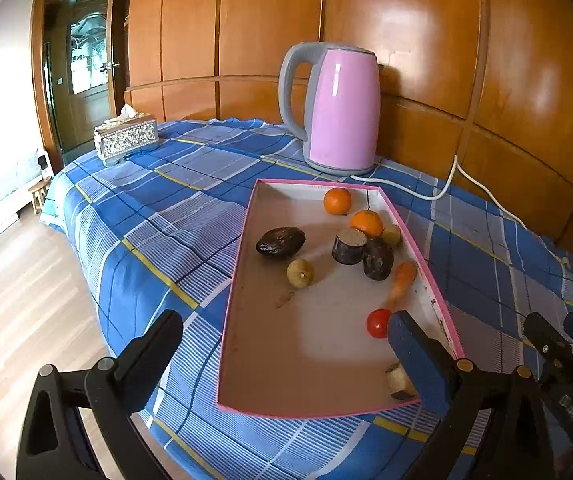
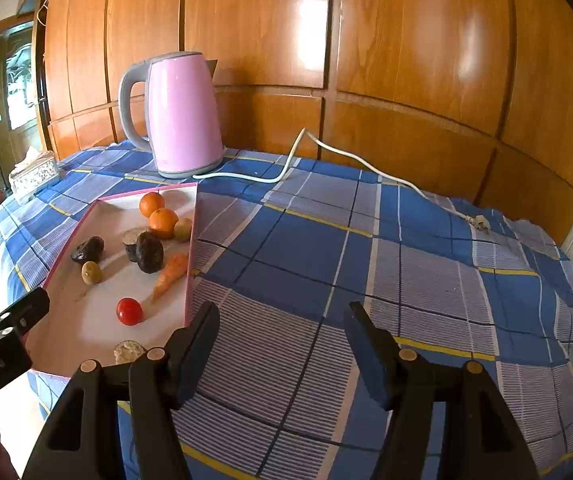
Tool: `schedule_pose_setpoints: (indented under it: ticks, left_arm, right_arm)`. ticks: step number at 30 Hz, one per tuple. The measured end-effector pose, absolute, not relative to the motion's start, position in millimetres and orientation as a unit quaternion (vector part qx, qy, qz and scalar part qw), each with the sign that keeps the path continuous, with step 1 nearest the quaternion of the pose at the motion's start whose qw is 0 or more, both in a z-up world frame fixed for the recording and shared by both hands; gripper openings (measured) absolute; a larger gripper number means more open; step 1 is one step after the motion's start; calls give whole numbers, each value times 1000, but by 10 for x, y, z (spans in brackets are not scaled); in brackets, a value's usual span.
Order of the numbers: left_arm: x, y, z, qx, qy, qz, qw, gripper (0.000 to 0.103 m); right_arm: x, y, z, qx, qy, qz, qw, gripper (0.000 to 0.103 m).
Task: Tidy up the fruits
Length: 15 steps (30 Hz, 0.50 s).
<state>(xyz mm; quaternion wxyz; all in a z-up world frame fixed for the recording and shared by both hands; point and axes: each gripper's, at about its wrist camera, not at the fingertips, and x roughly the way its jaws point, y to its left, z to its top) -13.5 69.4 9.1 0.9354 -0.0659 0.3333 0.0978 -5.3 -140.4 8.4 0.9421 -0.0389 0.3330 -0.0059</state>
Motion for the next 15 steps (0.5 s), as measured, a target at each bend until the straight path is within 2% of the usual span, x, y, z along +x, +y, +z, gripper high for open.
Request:
schedule_pose_setpoints:
  ticks: [15]
  left_arm:
    - [-132, 678, 78, -60, 341, 91, 934, 102]
  right_arm:
    - [-70, -1347, 63, -46, 332, 4, 942, 65]
